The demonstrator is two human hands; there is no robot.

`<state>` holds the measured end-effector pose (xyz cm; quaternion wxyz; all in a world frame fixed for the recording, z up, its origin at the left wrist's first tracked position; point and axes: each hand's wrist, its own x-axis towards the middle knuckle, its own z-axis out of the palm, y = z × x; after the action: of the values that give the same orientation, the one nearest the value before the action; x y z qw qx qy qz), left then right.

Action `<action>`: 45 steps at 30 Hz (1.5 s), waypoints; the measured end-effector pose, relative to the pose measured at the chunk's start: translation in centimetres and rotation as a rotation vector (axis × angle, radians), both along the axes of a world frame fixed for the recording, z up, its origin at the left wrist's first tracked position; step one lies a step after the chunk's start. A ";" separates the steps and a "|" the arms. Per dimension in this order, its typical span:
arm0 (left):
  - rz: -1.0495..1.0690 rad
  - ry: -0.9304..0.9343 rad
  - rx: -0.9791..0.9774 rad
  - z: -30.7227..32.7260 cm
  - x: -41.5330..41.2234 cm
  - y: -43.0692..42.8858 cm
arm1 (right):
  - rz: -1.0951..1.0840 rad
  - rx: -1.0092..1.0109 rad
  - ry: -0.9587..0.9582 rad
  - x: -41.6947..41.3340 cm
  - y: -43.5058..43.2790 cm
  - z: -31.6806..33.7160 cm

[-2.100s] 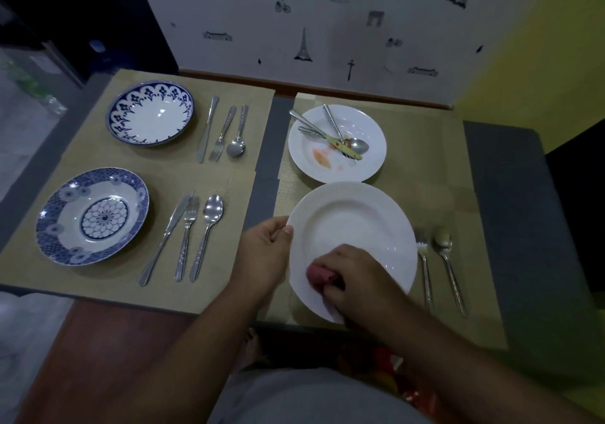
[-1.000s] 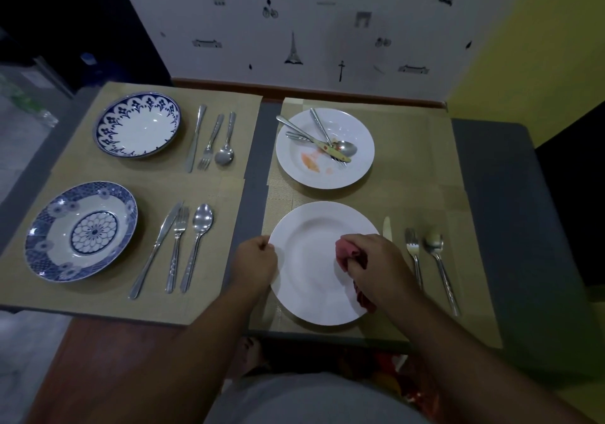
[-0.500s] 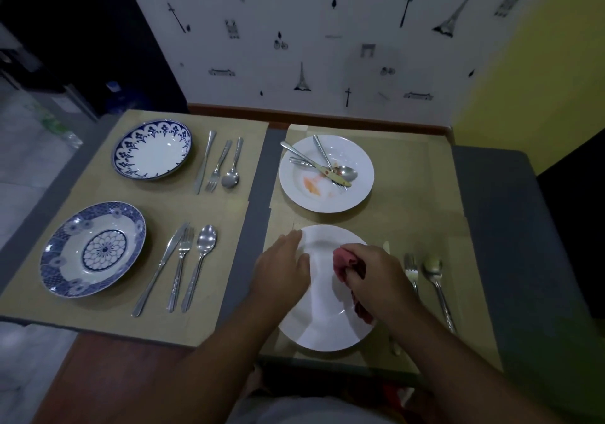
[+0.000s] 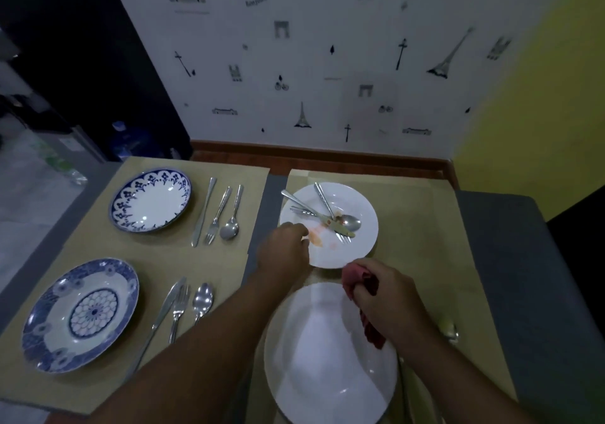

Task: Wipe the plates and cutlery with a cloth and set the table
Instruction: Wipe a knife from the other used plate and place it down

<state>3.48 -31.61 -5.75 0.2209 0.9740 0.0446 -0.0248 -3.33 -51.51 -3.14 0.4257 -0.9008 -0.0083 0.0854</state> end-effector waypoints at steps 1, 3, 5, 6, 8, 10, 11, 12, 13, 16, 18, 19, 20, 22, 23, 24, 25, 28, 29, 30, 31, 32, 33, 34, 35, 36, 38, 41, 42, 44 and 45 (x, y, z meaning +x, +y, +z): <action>-0.024 -0.017 0.045 0.0 1.5 0.6 | -0.028 0.024 0.016 0.7 0.5 0.3; -0.094 -0.050 0.129 -0.3 4.2 1.8 | -0.062 0.016 0.019 2.1 1.5 0.8; -0.171 -0.075 0.208 -0.7 6.8 2.6 | -0.088 0.009 0.021 3.4 2.6 1.3; -0.210 -0.083 0.240 -0.9 8.0 2.8 | -0.105 0.005 0.022 4.1 3.1 1.4; -0.301 -0.074 0.283 -1.3 9.9 2.8 | -0.133 -0.010 0.024 5.1 4.1 1.5; -0.372 -0.037 0.327 -1.9 11.5 2.7 | -0.151 -0.003 0.032 5.8 4.8 1.5; -0.397 -0.012 0.352 -2.2 12.1 2.7 | -0.162 0.009 0.045 6.0 5.1 1.5; -0.418 0.014 0.376 -2.5 12.8 2.8 | -0.174 0.015 0.058 6.2 5.4 1.5; -0.434 0.043 0.394 -2.8 13.4 2.9 | -0.185 0.013 0.071 6.4 5.7 1.6; -0.456 0.087 0.380 -3.4 14.9 3.5 | -0.202 -0.015 0.092 7.0 6.1 1.6; -0.483 0.084 0.377 -3.7 15.7 3.9 | -0.216 -0.018 0.093 7.1 6.2 1.5; -0.499 0.085 0.381 -3.7 16.0 4.1 | -0.220 -0.018 0.095 7.2 6.2 1.4; -0.518 0.094 0.381 -3.7 16.2 4.2 | -0.223 -0.015 0.098 7.2 6.1 1.2; -0.560 0.113 0.363 -3.3 16.4 4.5 | -0.229 -0.009 0.100 7.2 5.9 0.9; -0.582 0.122 0.352 -3.0 16.4 4.7 | -0.231 -0.017 0.090 7.2 5.7 0.7; -0.600 0.131 0.351 -2.6 16.3 4.8 | -0.236 -0.028 0.077 7.3 5.4 0.6; -0.613 0.144 0.356 -2.2 16.1 4.9 | -0.242 -0.037 0.069 7.3 5.0 0.4; -0.540 0.261 0.310 -1.3 14.8 5.3 | -0.268 0.024 0.091 7.3 3.7 0.1; -0.495 0.315 0.265 -0.9 14.2 5.5 | -0.282 0.056 0.095 7.4 3.3 0.1; -0.447 0.364 0.210 -0.4 13.3 5.7 | -0.298 0.089 0.086 7.4 2.9 0.3; -0.396 0.401 0.145 0.1 12.2 5.8 | -0.315 0.123 0.069 7.4 2.5 0.5; -0.338 0.425 0.068 0.8 10.8 5.8 | -0.335 0.171 0.049 7.4 2.2 0.8; -0.273 0.442 -0.026 1.5 9.2 5.6 | -0.349 0.228 0.035 7.4 1.8 1.1; -0.200 0.457 -0.136 2.0 7.5 5.1 | -0.351 0.281 0.029 7.6 1.5 1.4; -0.122 0.472 -0.250 2.4 5.6 4.2 | -0.340 0.320 0.026 7.7 1.1 1.6; -0.048 0.491 -0.363 2.7 3.9 3.1 | -0.323 0.338 0.018 7.9 0.9 1.8; 0.082 0.521 -0.539 3.0 0.7 0.5 | -0.286 0.296 -0.014 8.3 0.6 1.5; 0.197 0.493 -0.695 3.4 -2.4 -2.9 | -0.151 0.162 -0.093 8.2 0.1 1.0; 0.230 0.472 -0.745 3.7 -3.1 -3.7 | -0.110 0.131 -0.123 7.9 -0.1 1.1; 0.288 0.436 -0.823 4.1 -4.1 -4.9 | -0.026 0.093 -0.183 7.3 -0.7 1.2; 0.306 0.424 -0.843 4.2 -4.5 -5.4 | 0.031 0.059 -0.232 6.9 -1.0 1.1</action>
<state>-0.99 -37.00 -1.55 0.5829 0.7555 0.2173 -0.2055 3.56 -52.53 -2.02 0.4469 -0.8914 -0.0739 -0.0133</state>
